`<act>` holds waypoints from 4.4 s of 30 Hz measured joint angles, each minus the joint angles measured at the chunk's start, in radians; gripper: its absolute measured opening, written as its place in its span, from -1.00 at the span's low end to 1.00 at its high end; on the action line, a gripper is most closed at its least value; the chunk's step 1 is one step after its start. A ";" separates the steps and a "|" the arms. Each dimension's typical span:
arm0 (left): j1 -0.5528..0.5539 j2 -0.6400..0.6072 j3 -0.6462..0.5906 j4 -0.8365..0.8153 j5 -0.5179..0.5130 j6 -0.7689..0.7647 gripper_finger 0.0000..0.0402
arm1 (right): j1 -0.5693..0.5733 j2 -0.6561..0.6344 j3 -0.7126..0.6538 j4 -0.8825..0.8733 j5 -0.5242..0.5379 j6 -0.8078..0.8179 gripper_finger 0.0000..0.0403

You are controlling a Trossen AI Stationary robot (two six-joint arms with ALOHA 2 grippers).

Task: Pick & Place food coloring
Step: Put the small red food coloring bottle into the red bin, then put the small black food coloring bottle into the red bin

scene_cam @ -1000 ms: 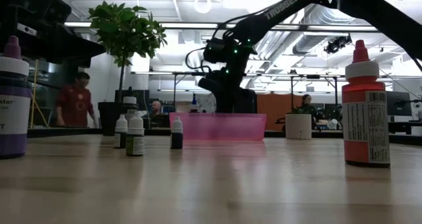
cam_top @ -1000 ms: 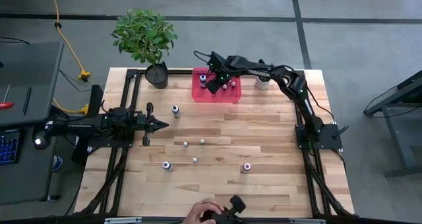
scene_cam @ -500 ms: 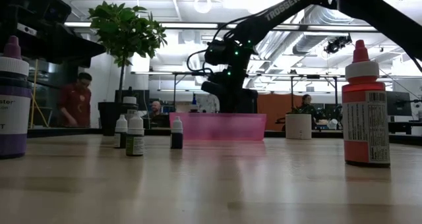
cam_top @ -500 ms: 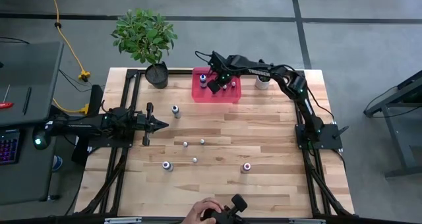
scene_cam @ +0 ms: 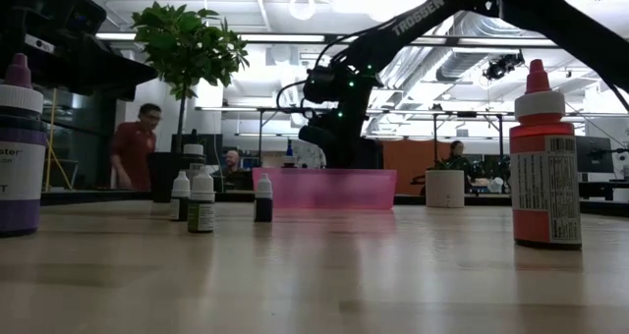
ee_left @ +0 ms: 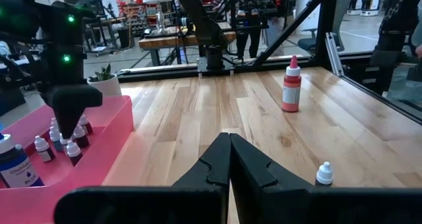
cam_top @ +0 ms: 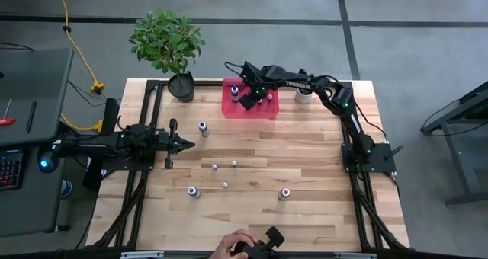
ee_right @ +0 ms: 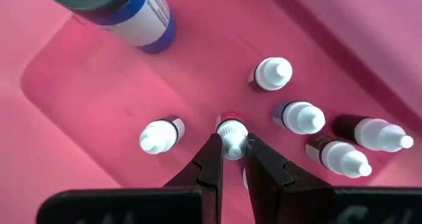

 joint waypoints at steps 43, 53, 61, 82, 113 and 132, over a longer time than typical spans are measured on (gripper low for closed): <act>0.000 0.000 0.000 0.000 0.000 0.000 -1.00 | 0.000 -0.009 0.016 0.017 0.083 -0.041 -0.34; 0.000 0.000 0.000 0.000 -0.001 0.000 -1.00 | -0.001 -0.010 0.166 -0.043 0.099 -0.114 -0.17; 0.000 0.000 0.000 0.000 -0.001 0.000 -1.00 | 0.029 -0.010 0.364 -0.159 0.090 -0.138 -0.08; 0.000 0.000 0.000 0.000 -0.001 0.000 -1.00 | 0.323 -0.407 0.112 -0.105 -0.008 -0.373 -0.07; 0.000 0.000 0.000 0.000 -0.007 0.000 -1.00 | 0.553 0.011 0.228 -0.142 -0.131 -0.351 -0.06; 0.000 0.000 0.000 0.000 -0.007 0.000 -1.00 | 0.594 0.072 0.229 -0.183 -0.014 -0.537 -0.06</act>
